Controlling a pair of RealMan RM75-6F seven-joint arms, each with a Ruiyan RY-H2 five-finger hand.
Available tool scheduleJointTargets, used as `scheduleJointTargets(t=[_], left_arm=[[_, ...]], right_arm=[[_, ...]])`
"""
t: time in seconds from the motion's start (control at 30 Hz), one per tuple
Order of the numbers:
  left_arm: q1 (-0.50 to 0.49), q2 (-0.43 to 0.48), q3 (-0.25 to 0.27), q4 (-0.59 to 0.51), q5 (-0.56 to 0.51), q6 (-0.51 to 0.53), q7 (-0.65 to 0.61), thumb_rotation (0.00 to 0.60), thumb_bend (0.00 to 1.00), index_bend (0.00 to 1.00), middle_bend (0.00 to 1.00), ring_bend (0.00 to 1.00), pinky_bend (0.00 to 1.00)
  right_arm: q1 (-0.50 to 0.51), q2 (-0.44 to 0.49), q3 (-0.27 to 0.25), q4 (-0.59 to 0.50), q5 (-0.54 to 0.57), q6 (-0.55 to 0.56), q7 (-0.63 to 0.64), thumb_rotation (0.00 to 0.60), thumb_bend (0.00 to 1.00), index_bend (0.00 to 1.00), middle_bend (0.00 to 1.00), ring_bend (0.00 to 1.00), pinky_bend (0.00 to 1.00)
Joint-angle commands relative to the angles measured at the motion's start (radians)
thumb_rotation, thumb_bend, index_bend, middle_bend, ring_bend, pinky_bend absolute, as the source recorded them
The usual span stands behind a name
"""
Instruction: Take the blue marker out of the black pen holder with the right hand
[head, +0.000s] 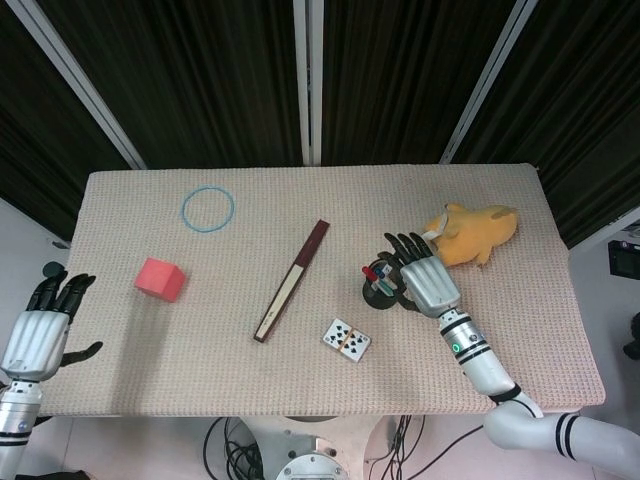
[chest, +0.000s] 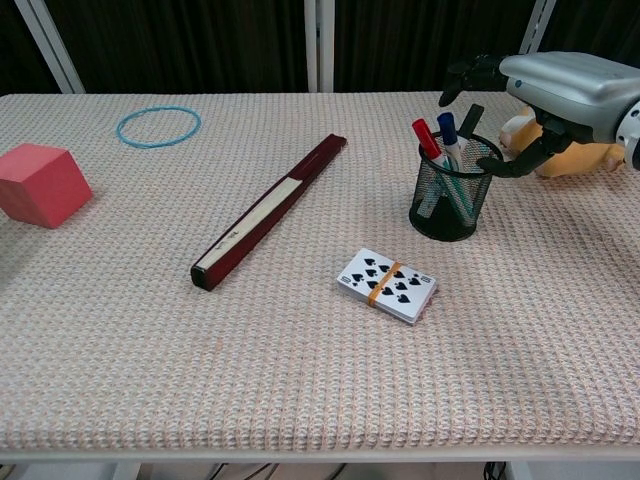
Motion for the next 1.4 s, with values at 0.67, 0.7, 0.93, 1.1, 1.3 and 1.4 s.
scheduleJointTargets(t=[0.67,0.7,0.93,1.1,1.3,1.4], left_arm=[[0.002,-0.001,-0.002,0.015,-0.006,-0.001,-0.013,0.600,0.02,0.10,0.09,0.00,0.10],[0.002,-0.001,-0.002,0.016,-0.007,-0.001,-0.012,0.600,0.02,0.10,0.09,0.00,0.10],[0.005,0.002,-0.002,0.015,-0.009,0.000,-0.011,0.600,0.02,0.10,0.09,0.00,0.10],[0.004,0.002,-0.002,0.017,-0.011,-0.003,-0.012,0.600,0.02,0.10,0.09,0.00,0.10],[0.004,0.003,-0.003,0.020,-0.014,-0.005,-0.015,0.600,0.02,0.10,0.09,0.00,0.10],[0.004,0.004,-0.004,0.020,-0.014,-0.005,-0.016,0.600,0.02,0.10,0.09,0.00,0.10]], right_arm=[[0.022,-0.073,-0.011,0.072,0.013,0.050,0.002,0.600,0.33,0.39,0.00,0.00,0.00],[0.023,-0.074,-0.011,0.073,0.012,0.049,0.003,0.600,0.33,0.39,0.00,0.00,0.00],[0.030,-0.090,-0.013,0.091,0.019,0.051,0.000,0.600,0.33,0.43,0.00,0.00,0.00],[0.035,-0.102,-0.013,0.104,0.026,0.052,-0.005,0.600,0.33,0.45,0.00,0.00,0.00],[0.042,-0.115,-0.009,0.113,0.026,0.050,0.016,0.600,0.33,0.45,0.00,0.00,0.00],[0.041,-0.116,-0.009,0.110,0.028,0.051,0.028,0.600,0.33,0.45,0.00,0.00,0.00]])
